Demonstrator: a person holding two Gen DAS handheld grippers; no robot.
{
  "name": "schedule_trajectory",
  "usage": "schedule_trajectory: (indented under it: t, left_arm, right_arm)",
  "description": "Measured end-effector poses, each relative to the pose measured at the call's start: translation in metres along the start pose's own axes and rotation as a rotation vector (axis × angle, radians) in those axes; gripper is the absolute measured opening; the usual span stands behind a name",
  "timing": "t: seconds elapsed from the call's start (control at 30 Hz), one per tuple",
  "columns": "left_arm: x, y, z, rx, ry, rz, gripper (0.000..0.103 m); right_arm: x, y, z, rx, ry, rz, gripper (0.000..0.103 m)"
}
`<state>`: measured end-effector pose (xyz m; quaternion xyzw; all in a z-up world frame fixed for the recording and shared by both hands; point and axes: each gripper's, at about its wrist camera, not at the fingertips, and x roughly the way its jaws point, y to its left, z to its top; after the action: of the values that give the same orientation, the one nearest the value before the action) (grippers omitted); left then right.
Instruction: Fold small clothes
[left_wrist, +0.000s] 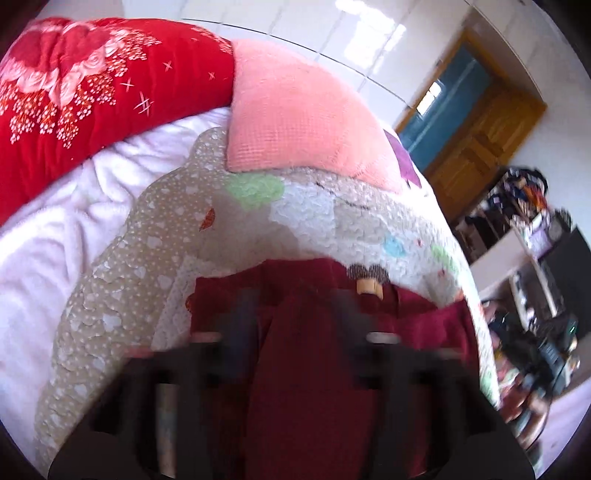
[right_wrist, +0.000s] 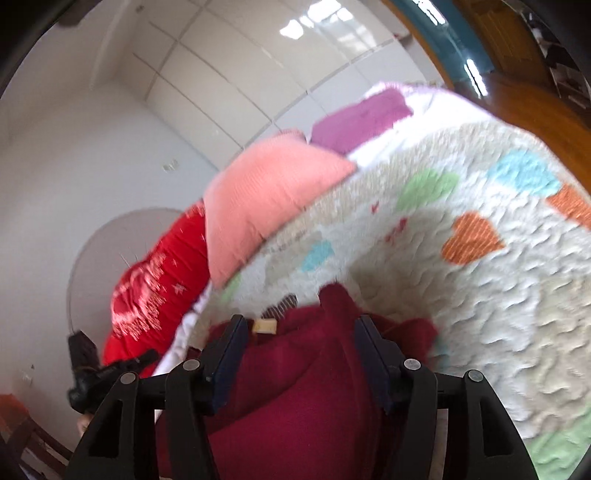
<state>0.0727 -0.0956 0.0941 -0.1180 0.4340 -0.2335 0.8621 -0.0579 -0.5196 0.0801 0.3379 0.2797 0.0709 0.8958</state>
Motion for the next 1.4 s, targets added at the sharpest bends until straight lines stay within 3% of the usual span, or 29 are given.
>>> schedule_trajectory:
  t: [0.1,0.3,0.4,0.47,0.5,0.53,0.6,0.73,0.8,0.87,0.9,1.0,1.07,1.13,1.23,1.3,1.37,1.4]
  left_arm:
    - [0.006,-0.005,-0.006,0.036,0.056,-0.035,0.069]
    - [0.043,-0.017,-0.004,0.040,0.132,-0.004,0.069]
    - [0.061,-0.027,-0.002,0.088,0.156,0.054,0.067]
    - [0.070,-0.036,-0.002,0.148,0.186,0.081,0.044]
    - [0.075,-0.039,-0.003,0.178,0.204,0.103,0.024]
    - [0.078,-0.041,-0.002,0.207,0.209,0.140,0.016]
    - [0.078,-0.043,0.002,0.226,0.198,0.155,0.011]
    - [0.071,-0.043,0.021,0.241,0.149,0.169,0.009]
    - [0.068,-0.042,0.032,0.230,0.120,0.180,0.009]
    - [0.069,-0.040,0.039,0.217,0.102,0.197,0.009]
    - [0.070,-0.039,0.042,0.206,0.095,0.201,0.009]
    - [0.079,-0.031,0.044,0.169,0.074,0.231,0.009]
    - [0.098,-0.024,0.040,0.152,0.108,0.244,0.009]
    - [0.113,-0.017,0.036,0.130,0.162,0.233,0.013]
    - [0.102,-0.009,0.034,0.103,0.143,0.184,0.017]
    - [0.087,-0.003,0.033,0.082,0.144,0.145,0.023]
    - [0.061,0.002,0.029,0.072,0.138,0.101,0.024]
    - [0.046,0.003,0.023,0.084,0.127,0.075,0.024]
  right_arm:
    - [-0.018,0.004,-0.003,-0.019,0.007,0.031,0.059]
    - [-0.021,0.004,-0.020,-0.029,0.018,0.015,0.059]
    - [-0.015,0.001,-0.027,-0.018,0.041,0.010,0.059]
    - [-0.008,0.000,-0.029,-0.032,0.049,-0.022,0.059]
    - [-0.005,-0.001,-0.029,-0.039,0.051,-0.043,0.059]
    - [-0.001,-0.003,-0.029,-0.045,0.057,-0.068,0.059]
    - [0.007,-0.004,-0.029,-0.054,0.069,-0.094,0.059]
    - [0.024,0.000,-0.026,-0.125,0.104,-0.150,0.059]
    - [0.033,0.003,-0.023,-0.164,0.115,-0.169,0.054]
    - [0.039,0.007,-0.020,-0.205,0.124,-0.212,0.009]
    - [0.039,0.009,-0.018,-0.221,0.114,-0.235,0.007]
    - [0.035,0.011,-0.011,-0.236,0.056,-0.264,0.007]
    - [0.041,0.005,-0.006,-0.209,0.054,-0.278,0.007]
    - [0.053,0.000,-0.005,-0.205,0.083,-0.310,0.007]
    - [0.067,-0.003,-0.011,-0.236,0.142,-0.365,0.007]
    - [0.056,0.003,-0.014,-0.253,0.130,-0.376,0.015]
    - [0.036,0.014,-0.019,-0.268,0.123,-0.370,0.032]
    - [0.025,0.021,-0.024,-0.273,0.131,-0.342,0.034]
